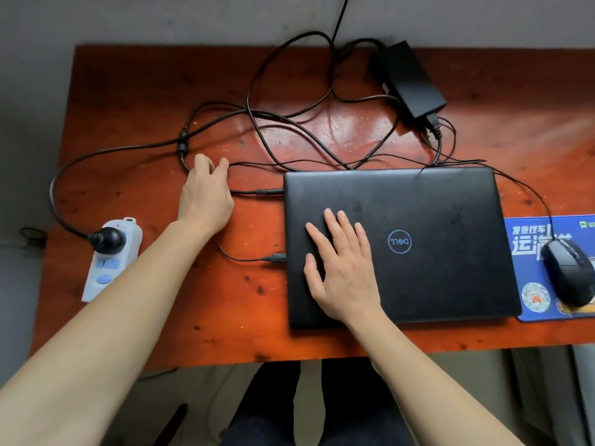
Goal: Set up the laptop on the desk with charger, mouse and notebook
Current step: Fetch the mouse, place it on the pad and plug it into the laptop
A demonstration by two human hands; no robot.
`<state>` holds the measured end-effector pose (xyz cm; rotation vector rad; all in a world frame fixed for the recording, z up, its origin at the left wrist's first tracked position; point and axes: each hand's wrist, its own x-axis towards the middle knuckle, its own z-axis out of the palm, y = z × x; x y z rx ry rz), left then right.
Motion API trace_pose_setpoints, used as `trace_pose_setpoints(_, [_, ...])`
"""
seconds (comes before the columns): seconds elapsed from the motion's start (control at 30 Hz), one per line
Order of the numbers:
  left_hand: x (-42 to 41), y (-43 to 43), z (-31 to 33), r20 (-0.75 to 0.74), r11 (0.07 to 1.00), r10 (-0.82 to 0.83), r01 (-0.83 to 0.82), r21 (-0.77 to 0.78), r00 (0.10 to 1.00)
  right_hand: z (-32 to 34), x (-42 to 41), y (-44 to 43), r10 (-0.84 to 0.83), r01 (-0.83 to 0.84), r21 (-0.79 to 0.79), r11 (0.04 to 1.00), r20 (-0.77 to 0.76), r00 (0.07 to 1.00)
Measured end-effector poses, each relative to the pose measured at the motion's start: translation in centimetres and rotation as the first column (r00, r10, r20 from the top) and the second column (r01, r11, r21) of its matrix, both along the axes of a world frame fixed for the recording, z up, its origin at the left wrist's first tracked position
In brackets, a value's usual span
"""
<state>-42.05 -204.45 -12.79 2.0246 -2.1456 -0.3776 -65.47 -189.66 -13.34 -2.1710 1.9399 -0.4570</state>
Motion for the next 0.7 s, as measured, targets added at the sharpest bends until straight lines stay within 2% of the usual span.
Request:
trace_pose_setpoints(0.07, [-0.1,0.8,0.9,-0.036,0.998,0.008,-0.006,0.058,0.999,0.4,0.0,0.2,0.003,-0.003,0.015,1.000,0.008,1.000])
trace_pose_setpoints(0.17, [-0.9,3.0,2.2,-0.108,0.987,0.115,-0.101,0.126,0.987,0.9,0.0,0.2,0.031,-0.032,0.086,0.996,0.016,0.999])
trace_pose_setpoints(0.33, [-4.3,8.4,4.1,-0.084,0.983,0.154,-0.143,0.118,0.985,2.2,-2.2,0.1,0.153,-0.153,0.234,0.960,0.016,0.988])
trace_pose_setpoints(0.5, [-9.5,12.9,5.2,-0.110,0.976,0.104,-0.079,0.205,0.989,3.9,-9.2,1.5,0.224,-0.194,0.300,0.934,-0.066,0.972])
trace_pose_setpoints(0.7, [-14.6,15.2,6.6,-0.075,0.948,0.174,-0.146,0.285,0.982,5.5,-17.0,2.6,0.230,-0.188,0.375,0.908,-0.069,0.971])
